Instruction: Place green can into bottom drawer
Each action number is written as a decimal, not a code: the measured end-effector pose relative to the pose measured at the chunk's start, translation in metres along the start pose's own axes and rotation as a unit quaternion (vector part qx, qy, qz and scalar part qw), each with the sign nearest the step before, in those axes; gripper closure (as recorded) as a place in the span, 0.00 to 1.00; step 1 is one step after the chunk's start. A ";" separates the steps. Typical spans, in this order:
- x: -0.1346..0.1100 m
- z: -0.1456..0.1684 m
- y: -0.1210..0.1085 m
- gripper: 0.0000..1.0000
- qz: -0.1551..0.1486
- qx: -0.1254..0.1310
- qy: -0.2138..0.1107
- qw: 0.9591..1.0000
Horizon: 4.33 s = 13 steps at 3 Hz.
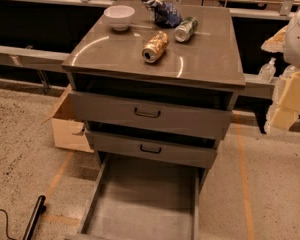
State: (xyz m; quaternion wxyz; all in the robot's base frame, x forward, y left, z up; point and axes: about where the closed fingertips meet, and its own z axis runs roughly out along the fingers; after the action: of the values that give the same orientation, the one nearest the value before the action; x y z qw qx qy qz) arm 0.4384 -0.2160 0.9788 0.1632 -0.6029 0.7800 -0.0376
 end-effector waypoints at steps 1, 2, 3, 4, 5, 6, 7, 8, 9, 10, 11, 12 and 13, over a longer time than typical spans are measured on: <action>0.000 0.000 0.000 0.00 0.000 0.000 0.000 1.000; 0.000 0.006 -0.009 0.00 0.021 0.023 -0.031 0.999; 0.017 0.041 -0.008 0.00 0.079 0.026 -0.106 0.991; 0.018 0.071 -0.031 0.00 0.122 0.047 -0.211 0.969; -0.001 0.084 -0.075 0.00 0.154 0.083 -0.324 0.930; -0.024 0.101 -0.115 0.00 0.194 0.119 -0.400 0.888; -0.042 0.120 -0.146 0.00 0.241 0.148 -0.422 0.861; -0.059 0.124 -0.183 0.00 0.297 0.185 -0.418 0.838; -0.054 0.124 -0.213 0.00 0.350 0.210 -0.419 0.811; -0.064 0.132 -0.212 0.00 0.348 0.223 -0.427 0.804; -0.075 0.144 -0.221 0.00 0.346 0.249 -0.426 0.798; -0.084 0.153 -0.232 0.00 0.354 0.275 -0.418 0.790; -0.088 0.170 -0.249 0.00 0.370 0.308 -0.399 0.780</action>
Offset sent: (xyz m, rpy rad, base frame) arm 0.0561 -0.0182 -0.0147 0.3558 -0.2974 -0.1905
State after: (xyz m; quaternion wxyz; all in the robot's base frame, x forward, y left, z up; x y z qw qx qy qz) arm 0.7395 -0.1759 0.8998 0.6387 -0.1469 0.7547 0.0314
